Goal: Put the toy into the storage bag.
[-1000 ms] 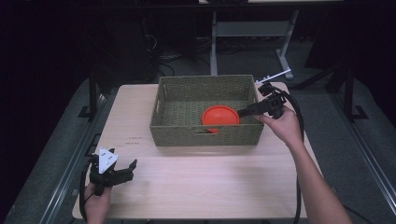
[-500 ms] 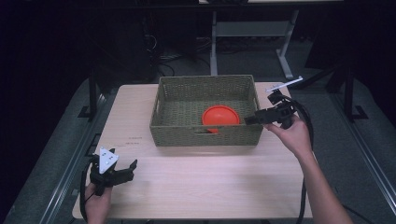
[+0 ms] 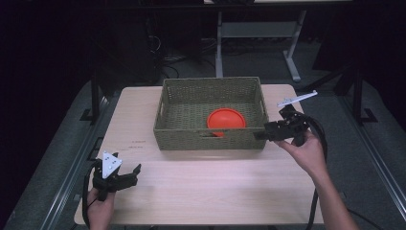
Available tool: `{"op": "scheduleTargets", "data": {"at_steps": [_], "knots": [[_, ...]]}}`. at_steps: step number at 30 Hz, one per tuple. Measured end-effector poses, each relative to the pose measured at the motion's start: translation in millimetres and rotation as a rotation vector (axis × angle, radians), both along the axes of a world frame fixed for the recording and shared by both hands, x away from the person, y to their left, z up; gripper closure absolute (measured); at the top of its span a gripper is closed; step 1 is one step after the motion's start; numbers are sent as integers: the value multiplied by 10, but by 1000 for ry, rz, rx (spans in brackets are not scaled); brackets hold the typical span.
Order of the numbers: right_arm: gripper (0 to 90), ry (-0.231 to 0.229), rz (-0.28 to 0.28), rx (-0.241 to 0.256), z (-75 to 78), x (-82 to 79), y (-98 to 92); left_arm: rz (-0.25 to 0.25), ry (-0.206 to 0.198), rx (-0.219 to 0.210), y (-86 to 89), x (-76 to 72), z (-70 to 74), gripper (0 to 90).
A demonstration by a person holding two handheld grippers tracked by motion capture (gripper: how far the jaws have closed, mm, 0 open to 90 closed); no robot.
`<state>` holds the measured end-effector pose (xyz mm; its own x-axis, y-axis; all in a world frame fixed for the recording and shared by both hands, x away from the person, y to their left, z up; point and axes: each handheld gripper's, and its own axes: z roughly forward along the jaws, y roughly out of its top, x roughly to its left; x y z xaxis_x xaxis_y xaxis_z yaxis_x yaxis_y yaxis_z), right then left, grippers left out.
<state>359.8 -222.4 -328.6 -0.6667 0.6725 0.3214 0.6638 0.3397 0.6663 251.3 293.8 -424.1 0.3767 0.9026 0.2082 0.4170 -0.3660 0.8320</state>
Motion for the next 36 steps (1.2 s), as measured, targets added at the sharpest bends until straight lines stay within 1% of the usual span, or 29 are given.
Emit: {"op": "scheduleTargets", "data": {"at_steps": [4,7,9,11,13,15,16,18,19,23,25,29,31,32,33,34,36], "knots": [[266,-4,8,7,-31,-69,6,1,0,-1,3,-3,1,129],[263,-4,12,5,-55,-121,5,2,0,-1,4,-4,2,129],[261,-5,16,-6,-70,-158,0,0,0,1,1,-4,1,129],[261,-11,13,-4,-84,-197,-17,-1,0,2,-1,-4,1,129],[261,-18,14,9,-109,-243,-43,-2,2,6,-1,-6,4,129],[261,-20,13,10,-120,-257,-52,-2,2,6,-2,-7,4,129],[261,-15,11,12,-153,-298,-78,-1,2,3,-5,-6,1,128],[260,-14,4,13,-184,-332,-103,-4,4,6,-6,-7,2,129],[260,-14,4,13,-184,-332,-103,-4,4,6,-6,-7,2,129],[261,-10,-8,15,-281,-388,-169,-6,-2,6,-12,-8,-2,129],[260,2,-10,5,-338,-409,-196,-5,-1,5,-10,-8,-2,129],[261,11,-19,16,-429,-457,-253,-3,1,5,-9,-7,-4,129],[260,11,-19,17,-443,-464,-265,-3,1,5,-9,-7,-4,129],[260,17,-24,20,-490,-483,-296,-3,1,6,-11,-6,-4,129],[260,22,-27,21,-496,-488,-299,-3,1,6,-11,-5,-5,129],[259,19,-30,13,-514,-496,-314,-3,1,7,-12,-5,-5,129],[259,18,-34,21,-542,-515,-339,-3,1,6,-13,-5,-6,129]]}}
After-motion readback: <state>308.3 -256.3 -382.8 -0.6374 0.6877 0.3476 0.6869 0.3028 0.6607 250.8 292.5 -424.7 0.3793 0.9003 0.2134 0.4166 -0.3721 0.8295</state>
